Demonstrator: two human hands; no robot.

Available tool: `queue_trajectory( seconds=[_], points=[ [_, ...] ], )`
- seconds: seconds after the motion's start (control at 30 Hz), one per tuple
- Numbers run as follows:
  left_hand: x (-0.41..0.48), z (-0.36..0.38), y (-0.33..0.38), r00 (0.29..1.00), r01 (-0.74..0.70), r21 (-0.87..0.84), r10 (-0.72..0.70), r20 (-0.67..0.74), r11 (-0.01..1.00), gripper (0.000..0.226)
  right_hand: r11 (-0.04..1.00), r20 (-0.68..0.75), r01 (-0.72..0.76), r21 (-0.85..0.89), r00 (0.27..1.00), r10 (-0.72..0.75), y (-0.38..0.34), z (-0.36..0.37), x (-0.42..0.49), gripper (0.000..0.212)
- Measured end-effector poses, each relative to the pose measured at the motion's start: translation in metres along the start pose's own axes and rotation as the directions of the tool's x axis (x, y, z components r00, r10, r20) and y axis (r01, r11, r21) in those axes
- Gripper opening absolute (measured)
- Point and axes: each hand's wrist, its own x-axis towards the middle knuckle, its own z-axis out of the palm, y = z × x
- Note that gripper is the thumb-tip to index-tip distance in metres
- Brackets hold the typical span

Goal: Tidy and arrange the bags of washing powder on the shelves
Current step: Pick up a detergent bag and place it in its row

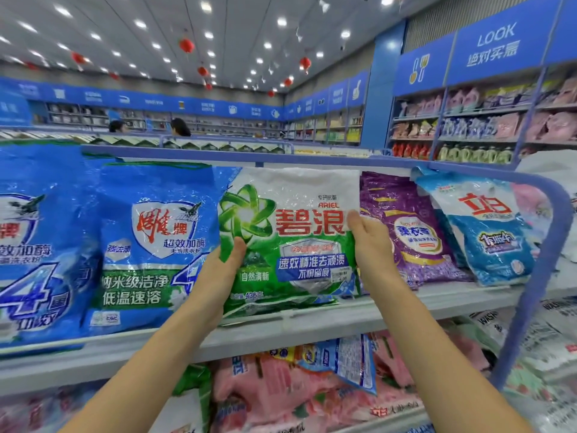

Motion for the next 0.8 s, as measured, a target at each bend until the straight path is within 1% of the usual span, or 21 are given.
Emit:
queue_trajectory(
  seconds=[0.03,0.07,0.1,0.13,0.17,0.2,0.23,0.27,0.33,0.37,0.43,0.47,0.5,0.57,0.63,0.67,0.7,0.73,0.77,0.8],
  points=[
    [0.001,0.0,0.003,1.0,-0.011,-0.01,0.011,0.001,1.0,0.082,0.997,-0.001,-0.041,0.072,0.999,0.041,0.001,0.001,0.005,0.052],
    [0.002,0.0,0.006,1.0,-0.015,-0.011,0.015,0.007,1.0,0.072,0.979,0.059,-0.12,0.167,0.992,0.111,0.002,0.002,0.012,0.047],
    [0.004,-0.002,0.006,1.0,-0.018,-0.007,0.018,-0.004,1.0,0.076,0.95,0.186,-0.215,0.227,0.967,0.174,0.004,0.002,0.016,0.041],
    [0.007,-0.005,0.004,1.0,-0.008,-0.019,0.008,-0.022,1.0,0.092,0.925,0.331,-0.303,0.229,0.918,0.219,0.004,0.002,0.017,0.04],
    [0.011,-0.008,0.001,0.999,0.017,-0.04,-0.019,-0.041,0.999,0.108,0.928,0.462,-0.34,0.153,0.855,0.237,0.005,0.001,0.017,0.046],
    [0.013,-0.01,-0.002,0.997,0.044,-0.048,-0.047,-0.065,0.998,0.117,0.94,0.554,-0.336,0.061,0.795,0.248,0.009,0.001,0.016,0.051],
    [0.013,-0.011,-0.004,0.994,0.065,-0.042,-0.069,-0.091,0.997,0.119,0.953,0.599,-0.302,-0.005,0.762,0.245,0.016,0.002,0.015,0.054],
    [0.013,-0.01,-0.008,0.991,0.084,-0.025,-0.086,-0.103,0.996,0.119,0.967,0.592,-0.251,-0.047,0.773,0.229,0.023,0.004,0.013,0.053],
    [0.013,-0.007,-0.015,0.99,0.096,0.012,-0.094,-0.103,0.995,0.116,0.986,0.512,-0.146,-0.077,0.843,0.165,0.036,0.006,0.01,0.045],
    [0.012,-0.007,-0.018,0.992,0.091,0.045,-0.087,-0.091,0.995,0.117,0.99,0.491,-0.124,-0.071,0.86,0.143,0.043,0.005,0.008,0.044],
    [0.011,-0.007,-0.022,0.994,0.081,0.096,-0.073,-0.085,0.992,0.115,0.991,0.489,-0.107,-0.075,0.863,0.13,0.054,0.0,0.004,0.054],
    [0.01,-0.005,-0.023,0.993,0.068,0.117,-0.055,-0.103,0.991,0.108,0.993,0.489,-0.084,-0.086,0.864,0.116,0.059,-0.002,0.003,0.058],
    [0.009,-0.003,-0.025,0.991,0.048,0.135,-0.03,-0.134,0.99,0.099,0.994,0.485,-0.057,-0.088,0.869,0.093,0.062,-0.005,0.001,0.057],
    [0.011,0.005,-0.033,0.971,0.06,0.156,-0.021,-0.238,0.986,0.084,0.996,0.479,-0.021,-0.087,0.876,0.06,0.068,-0.007,0.0,0.05],
    [0.016,0.011,-0.037,0.946,0.086,0.113,-0.046,-0.321,0.99,0.062,0.996,0.494,-0.004,-0.091,0.868,0.048,0.072,-0.006,0.002,0.048],
    [0.021,0.013,-0.036,0.941,0.097,0.079,-0.065,-0.331,0.992,0.046,0.996,0.502,0.002,-0.092,0.864,0.044,0.073,-0.005,0.004,0.049],
    [0.025,0.015,-0.033,0.938,0.108,0.039,-0.089,-0.335,0.993,0.036,0.996,0.508,0.005,-0.094,0.86,0.044,0.074,-0.004,0.007,0.05],
    [0.03,0.016,-0.03,0.935,0.116,0.006,-0.107,-0.339,0.993,0.037,0.996,0.514,0.006,-0.093,0.857,0.042,0.074,-0.003,0.01,0.05],
    [0.034,0.018,-0.028,0.932,0.119,-0.002,-0.113,-0.345,0.993,0.044,0.996,0.519,0.005,-0.089,0.854,0.042,0.073,-0.001,0.013,0.049],
    [0.039,0.019,-0.027,0.926,0.112,0.029,-0.094,-0.365,0.993,0.05,0.997,0.525,0.004,-0.078,0.85,0.038,0.073,0.0,0.016,0.047]
  ],
)
